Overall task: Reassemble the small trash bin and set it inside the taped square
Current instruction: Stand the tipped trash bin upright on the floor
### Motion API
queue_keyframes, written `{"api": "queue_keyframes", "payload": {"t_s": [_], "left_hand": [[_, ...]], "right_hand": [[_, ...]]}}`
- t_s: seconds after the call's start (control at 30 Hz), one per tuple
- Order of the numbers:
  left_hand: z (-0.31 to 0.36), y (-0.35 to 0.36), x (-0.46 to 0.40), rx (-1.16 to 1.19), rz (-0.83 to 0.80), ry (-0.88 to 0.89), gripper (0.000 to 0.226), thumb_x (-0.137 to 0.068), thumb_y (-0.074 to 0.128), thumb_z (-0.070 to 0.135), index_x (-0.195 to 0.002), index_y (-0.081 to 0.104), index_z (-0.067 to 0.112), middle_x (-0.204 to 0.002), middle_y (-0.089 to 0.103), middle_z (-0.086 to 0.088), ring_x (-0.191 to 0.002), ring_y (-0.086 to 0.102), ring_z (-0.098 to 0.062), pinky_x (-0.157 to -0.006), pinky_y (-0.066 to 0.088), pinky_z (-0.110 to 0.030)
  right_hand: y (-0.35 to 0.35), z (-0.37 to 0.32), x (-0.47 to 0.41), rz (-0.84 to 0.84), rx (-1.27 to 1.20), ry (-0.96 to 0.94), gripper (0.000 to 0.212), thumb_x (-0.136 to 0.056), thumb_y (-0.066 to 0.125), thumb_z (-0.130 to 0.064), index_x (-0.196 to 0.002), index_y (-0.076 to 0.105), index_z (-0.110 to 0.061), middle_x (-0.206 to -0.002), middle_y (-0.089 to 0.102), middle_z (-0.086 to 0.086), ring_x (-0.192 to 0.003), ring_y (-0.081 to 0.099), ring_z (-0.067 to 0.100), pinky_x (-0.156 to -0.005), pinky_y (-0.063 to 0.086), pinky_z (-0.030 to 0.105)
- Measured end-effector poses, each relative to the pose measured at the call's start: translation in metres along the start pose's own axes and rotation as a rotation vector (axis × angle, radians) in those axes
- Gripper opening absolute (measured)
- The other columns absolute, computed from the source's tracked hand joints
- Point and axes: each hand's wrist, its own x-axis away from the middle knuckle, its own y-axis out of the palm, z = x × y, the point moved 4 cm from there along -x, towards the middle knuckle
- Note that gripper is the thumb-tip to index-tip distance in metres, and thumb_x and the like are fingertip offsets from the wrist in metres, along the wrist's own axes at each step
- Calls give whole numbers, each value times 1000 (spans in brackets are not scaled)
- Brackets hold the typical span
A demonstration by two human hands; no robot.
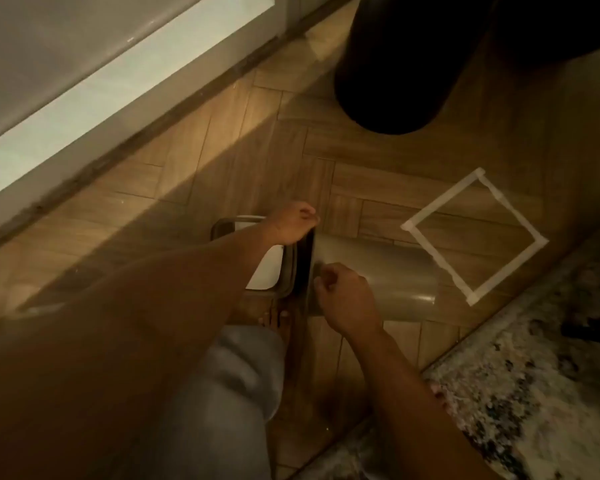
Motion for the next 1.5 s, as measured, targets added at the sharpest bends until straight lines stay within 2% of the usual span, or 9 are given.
{"api": "queue_keyframes", "payload": {"t_s": [0.43, 0.6, 0.67, 0.8, 0.9, 1.07, 1.17, 1.27, 1.5], "left_hand": [[-19, 19, -14, -54, -95, -67, 45, -104, 44, 44, -137, 60, 17, -132, 62, -8, -109, 55, -18, -87, 39, -32], [-4, 26, -11, -131, -149, -44, 47, -105, 40, 46, -132, 61, 14, -126, 63, -13, -109, 59, -23, -81, 39, -32], [8, 29, -8, -146, -169, -34, 54, -103, 38, 53, -137, 57, 16, -133, 60, -10, -117, 56, -24, -84, 38, -32], [38, 35, 0, -137, -165, -5, 64, -100, 32, 63, -141, 53, 18, -136, 59, -9, -125, 55, -27, -88, 40, -35], [62, 42, 11, -90, -163, 26, 61, -102, 32, 59, -143, 51, 18, -141, 56, -10, -130, 52, -27, -107, 41, -45], [102, 50, 36, -81, -157, 129, 60, -104, 33, 54, -143, 51, 12, -144, 54, -12, -134, 49, -28, -112, 37, -42], [126, 49, 59, -114, -110, 249, 56, -102, 37, 55, -142, 53, 19, -144, 56, -7, -131, 51, -24, -104, 42, -37], [139, 48, 82, -160, -63, 346, 60, -98, 42, 60, -146, 47, 25, -145, 53, -3, -123, 54, -17, -82, 41, -21], [141, 47, 115, -163, -13, 283, 82, -94, 53, 59, -159, 15, 28, -163, 28, -5, -147, 33, -25, -109, 32, -33]], "right_hand": [[39, 11, -27, 115, 102, 116, 16, -88, 71, -38, -87, 62, -25, -79, 63, -8, -69, 57, 9, -57, 36, 22], [29, 13, -18, 90, 167, 122, 18, -91, 66, -31, -78, 53, -27, -66, 54, -11, -66, 65, 15, -57, 49, 27], [17, 17, -11, 109, 160, 122, 17, -90, 67, -30, -79, 55, -25, -64, 52, -13, -61, 61, 11, -55, 52, 27], [-23, 27, 5, 168, 85, 123, 18, -90, 68, -29, -79, 54, -28, -62, 52, -16, -54, 50, -3, -45, 33, 16], [-61, 37, 22, 206, 22, 122, 16, -90, 68, -28, -80, 55, -26, -66, 58, -12, -57, 56, 2, -49, 37, 20], [-121, 51, 56, 261, -92, 111, 20, -93, 65, -27, -76, 57, -23, -63, 61, -6, -57, 58, -2, -47, 39, 9], [-152, 55, 81, 294, -149, 111, 21, -95, 63, -28, -75, 58, -22, -68, 63, -3, -60, 59, 5, -49, 39, 13], [-178, 57, 105, 337, -209, 101, 24, -97, 61, -29, -75, 59, -18, -72, 63, 1, -69, 61, 12, -56, 41, 24], [-209, 76, 130, 453, -316, 162, 27, -100, 58, -32, -79, 57, -15, -71, 62, 2, -63, 58, 13, -51, 37, 26]]}}
